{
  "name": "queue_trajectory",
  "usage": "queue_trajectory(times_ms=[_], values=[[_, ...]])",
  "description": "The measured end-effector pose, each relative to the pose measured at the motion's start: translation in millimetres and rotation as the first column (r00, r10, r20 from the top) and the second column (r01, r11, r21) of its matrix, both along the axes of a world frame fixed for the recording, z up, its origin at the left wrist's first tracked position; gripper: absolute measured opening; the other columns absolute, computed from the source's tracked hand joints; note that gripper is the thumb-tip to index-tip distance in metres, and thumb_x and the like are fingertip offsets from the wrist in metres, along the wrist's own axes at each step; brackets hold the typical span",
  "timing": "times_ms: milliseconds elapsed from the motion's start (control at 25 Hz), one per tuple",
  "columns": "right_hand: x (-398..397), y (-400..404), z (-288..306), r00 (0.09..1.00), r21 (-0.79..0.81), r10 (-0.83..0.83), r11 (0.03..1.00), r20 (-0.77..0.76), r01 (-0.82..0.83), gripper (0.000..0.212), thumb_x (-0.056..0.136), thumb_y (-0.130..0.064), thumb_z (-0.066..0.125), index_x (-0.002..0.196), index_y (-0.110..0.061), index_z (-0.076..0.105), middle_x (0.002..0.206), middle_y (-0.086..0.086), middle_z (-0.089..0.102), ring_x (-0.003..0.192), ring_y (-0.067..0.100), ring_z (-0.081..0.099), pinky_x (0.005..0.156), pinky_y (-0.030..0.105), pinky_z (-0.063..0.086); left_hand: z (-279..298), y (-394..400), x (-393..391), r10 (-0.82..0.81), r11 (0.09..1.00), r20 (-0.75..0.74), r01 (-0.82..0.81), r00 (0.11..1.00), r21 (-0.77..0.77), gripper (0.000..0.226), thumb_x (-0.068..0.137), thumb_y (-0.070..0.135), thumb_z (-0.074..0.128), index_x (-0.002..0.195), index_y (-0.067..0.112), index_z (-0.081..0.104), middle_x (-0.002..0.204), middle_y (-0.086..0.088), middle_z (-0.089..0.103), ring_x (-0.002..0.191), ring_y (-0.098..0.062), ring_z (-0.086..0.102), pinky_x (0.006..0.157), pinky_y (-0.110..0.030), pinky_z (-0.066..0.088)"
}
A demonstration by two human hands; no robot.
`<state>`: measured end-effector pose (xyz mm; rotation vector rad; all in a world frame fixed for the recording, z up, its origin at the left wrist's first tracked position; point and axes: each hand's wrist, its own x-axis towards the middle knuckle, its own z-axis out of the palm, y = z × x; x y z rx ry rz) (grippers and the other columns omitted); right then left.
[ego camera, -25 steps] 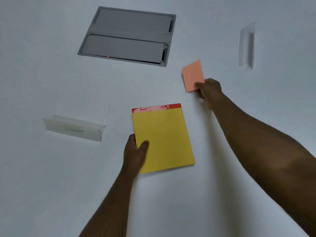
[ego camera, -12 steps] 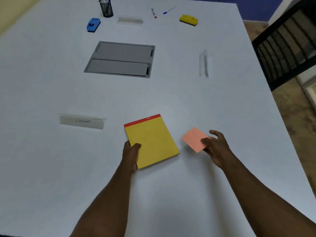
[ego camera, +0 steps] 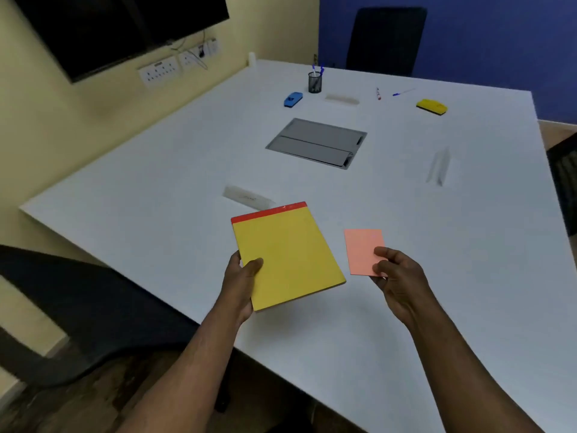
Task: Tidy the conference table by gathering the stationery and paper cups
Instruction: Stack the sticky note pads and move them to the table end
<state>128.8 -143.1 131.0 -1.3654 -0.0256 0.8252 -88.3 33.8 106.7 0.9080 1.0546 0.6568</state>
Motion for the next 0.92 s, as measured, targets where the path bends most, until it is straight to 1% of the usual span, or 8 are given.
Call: queue_trajectory(times_ms=[80, 200, 400, 520, 640, 800, 840, 920], values=[[-21.1, 17.1, 32.0, 0.996, 0.072, 0.064, 0.995, 0.059, -0.068, 0.031, 0.085, 0.014, 0.048, 0.094, -0.010, 0.065, 0.114, 0.012, 0.059, 0.091, 0.017, 0.061, 0.075, 0.030, 0.052, 44.6, -5.2, -28.3, 0.069, 0.994, 0.022, -0.070, 0.997, 0.081, 0.038, 0.094, 0.008, 0.056, 0.130, 0.021, 0.050, 0.124, -0.004, 0.063, 0.104, -0.029, 0.066, 0.075, -0.044, 0.058], [-43.1, 50.4, 82.7, 0.971, 0.134, 0.142, 0.976, 0.193, -0.170, 0.028, 0.087, 0.007, 0.051, 0.093, -0.015, 0.068, 0.112, 0.007, 0.063, 0.091, 0.014, 0.060, 0.078, 0.030, 0.052, 98.1, 0.0, -67.3, 0.152, 0.970, 0.067, -0.162, 0.986, 0.181, 0.034, 0.094, 0.011, 0.057, 0.125, 0.023, 0.052, 0.121, -0.001, 0.065, 0.101, -0.025, 0.067, 0.069, -0.039, 0.058], [-106.8, 108.3, 157.7, 0.854, 0.189, 0.279, 0.901, 0.438, -0.391, 0.027, 0.084, -0.001, 0.058, 0.093, -0.022, 0.070, 0.099, -0.008, 0.068, 0.091, 0.011, 0.057, 0.079, 0.030, 0.045, 156.7, 8.2, -158.6, 0.326, 0.890, 0.144, -0.355, 0.934, 0.286, 0.036, 0.095, 0.014, 0.058, 0.130, 0.021, 0.054, 0.122, -0.003, 0.066, 0.104, -0.027, 0.066, 0.079, -0.046, 0.057], [-174.8, 147.0, 178.5, 0.800, 0.223, 0.358, 0.833, 0.481, -0.506, 0.024, 0.085, -0.006, 0.058, 0.093, -0.024, 0.072, 0.101, -0.008, 0.069, 0.094, 0.010, 0.059, 0.079, 0.030, 0.046, 172.3, 16.3, -227.8, 0.410, 0.838, 0.187, -0.450, 0.893, 0.308, 0.034, 0.095, 0.014, 0.058, 0.129, 0.020, 0.056, 0.118, -0.003, 0.069, 0.101, -0.025, 0.068, 0.070, -0.040, 0.057], [-264.2, 194.3, 180.3, 0.754, 0.238, 0.441, 0.764, 0.487, -0.600, 0.024, 0.087, -0.007, 0.057, 0.097, -0.022, 0.072, 0.100, -0.008, 0.068, 0.092, 0.009, 0.058, 0.077, 0.029, 0.046, 176.5, 29.1, -311.3, 0.489, 0.790, 0.195, -0.527, 0.850, 0.313, 0.033, 0.095, 0.014, 0.058, 0.127, 0.019, 0.058, 0.116, -0.006, 0.070, 0.101, -0.028, 0.068, 0.078, -0.045, 0.057], [-385.5, 258.6, 177.3, 0.757, 0.262, 0.425, 0.758, 0.497, -0.597, 0.028, 0.088, -0.004, 0.053, 0.106, -0.017, 0.071, 0.098, -0.011, 0.067, 0.083, 0.005, 0.057, 0.070, 0.025, 0.047, 166.7, 62.2, -431.5, 0.577, 0.737, 0.167, -0.598, 0.799, 0.315, 0.027, 0.095, 0.014, 0.057, 0.120, 0.023, 0.062, 0.117, -0.007, 0.070, 0.106, -0.032, 0.066, 0.089, -0.055, 0.053], [-390.4, 261.5, 181.3, 0.760, 0.268, 0.420, 0.759, 0.495, -0.594, 0.029, 0.089, -0.004, 0.052, 0.107, -0.016, 0.071, 0.098, -0.011, 0.066, 0.083, 0.005, 0.057, 0.069, 0.025, 0.047, 163.2, 65.1, -436.7, 0.584, 0.736, 0.168, -0.606, 0.794, 0.301, 0.026, 0.095, 0.014, 0.057, 0.119, 0.023, 0.062, 0.117, -0.008, 0.070, 0.106, -0.033, 0.066, 0.089, -0.055, 0.052], [-461.0, 306.0, 179.9, 0.735, 0.260, 0.459, 0.730, 0.499, -0.632, 0.029, 0.089, -0.004, 0.051, 0.110, -0.014, 0.070, 0.098, -0.010, 0.065, 0.085, 0.006, 0.057, 0.070, 0.026, 0.048, 160.2, 92.9, -505.5, 0.613, 0.719, 0.168, -0.633, 0.772, 0.286, 0.025, 0.096, 0.014, 0.056, 0.117, 0.023, 0.063, 0.117, -0.009, 0.070, 0.105, -0.033, 0.066, 0.085, -0.050, 0.054]])
